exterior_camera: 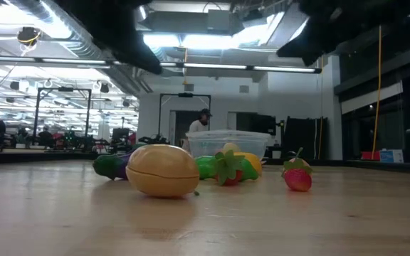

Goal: Pick and placing Produce into tupperware
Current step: Put the violet eggplant into the transparent container

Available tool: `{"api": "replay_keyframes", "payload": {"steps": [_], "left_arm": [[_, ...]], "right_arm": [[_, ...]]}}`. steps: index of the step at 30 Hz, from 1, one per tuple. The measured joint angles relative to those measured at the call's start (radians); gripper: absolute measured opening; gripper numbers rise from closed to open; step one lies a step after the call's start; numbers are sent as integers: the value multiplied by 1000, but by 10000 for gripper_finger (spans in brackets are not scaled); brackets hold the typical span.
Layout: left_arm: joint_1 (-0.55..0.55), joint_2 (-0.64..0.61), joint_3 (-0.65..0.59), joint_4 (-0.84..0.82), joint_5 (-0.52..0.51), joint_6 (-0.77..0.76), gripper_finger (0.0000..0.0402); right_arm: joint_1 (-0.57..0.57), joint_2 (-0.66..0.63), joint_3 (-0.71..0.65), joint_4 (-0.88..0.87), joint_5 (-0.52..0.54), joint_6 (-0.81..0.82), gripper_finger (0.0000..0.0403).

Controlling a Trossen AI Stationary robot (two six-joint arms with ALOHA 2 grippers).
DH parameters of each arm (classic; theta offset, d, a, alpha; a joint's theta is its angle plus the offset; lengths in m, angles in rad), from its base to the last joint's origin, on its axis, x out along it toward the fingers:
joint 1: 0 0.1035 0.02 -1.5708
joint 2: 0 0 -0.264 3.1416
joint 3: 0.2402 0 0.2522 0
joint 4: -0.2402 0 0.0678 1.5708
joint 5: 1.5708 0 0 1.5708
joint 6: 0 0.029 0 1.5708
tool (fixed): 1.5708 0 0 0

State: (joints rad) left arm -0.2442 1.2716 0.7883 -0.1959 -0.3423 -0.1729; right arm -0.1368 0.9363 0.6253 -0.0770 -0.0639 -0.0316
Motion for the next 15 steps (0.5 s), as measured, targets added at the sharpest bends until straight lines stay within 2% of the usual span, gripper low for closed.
{"api": "replay_keyframes", "payload": {"steps": [6,11,15], "left_arm": [[-128,19,57,-44,-137,-157,161],[-155,113,106,-93,-147,-243,161],[-155,212,183,-200,-140,-317,161]], "right_arm": [[79,-113,-88,63,1,25,9],[131,-135,-124,82,1,31,4],[163,-132,-128,89,2,40,6]]}}
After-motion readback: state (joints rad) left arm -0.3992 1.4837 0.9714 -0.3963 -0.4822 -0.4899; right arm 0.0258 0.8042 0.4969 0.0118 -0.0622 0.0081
